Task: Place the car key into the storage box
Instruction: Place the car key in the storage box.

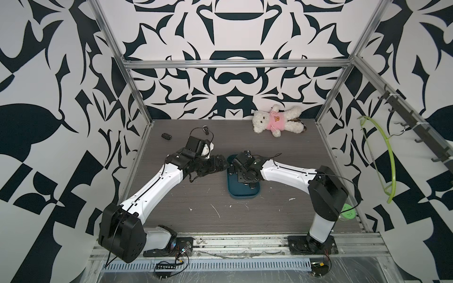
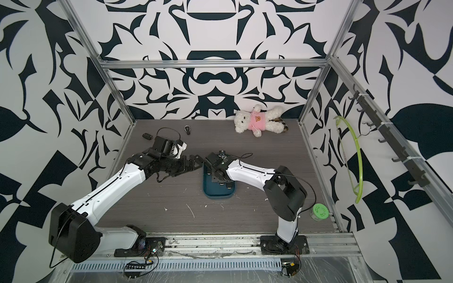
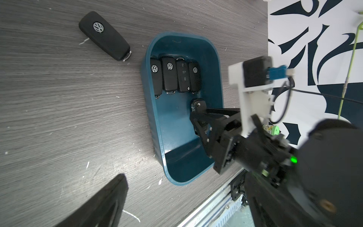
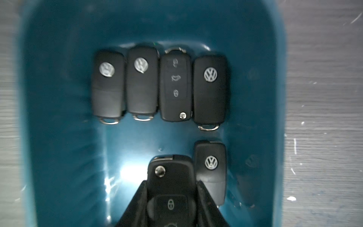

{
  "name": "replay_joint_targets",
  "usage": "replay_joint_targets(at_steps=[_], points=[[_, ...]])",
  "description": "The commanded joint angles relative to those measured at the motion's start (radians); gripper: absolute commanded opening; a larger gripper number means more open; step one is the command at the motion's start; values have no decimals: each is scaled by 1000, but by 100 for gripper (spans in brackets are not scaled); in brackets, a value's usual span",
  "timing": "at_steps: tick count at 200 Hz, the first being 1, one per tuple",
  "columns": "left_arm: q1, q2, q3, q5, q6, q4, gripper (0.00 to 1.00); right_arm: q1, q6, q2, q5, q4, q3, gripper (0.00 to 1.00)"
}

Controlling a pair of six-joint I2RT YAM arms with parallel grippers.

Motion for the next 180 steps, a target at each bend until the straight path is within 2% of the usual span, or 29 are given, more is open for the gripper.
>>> replay_joint_targets(at_steps=[1, 110, 180], points=[[3, -25, -5, 12, 9, -20, 99, 1, 14, -2, 9, 31, 4, 25], [4, -25, 1, -8, 14, -33, 99, 0, 11, 91, 32, 18, 40, 25], [4, -17, 3, -7, 15, -28, 99, 9, 9, 85, 48, -14, 64, 36]])
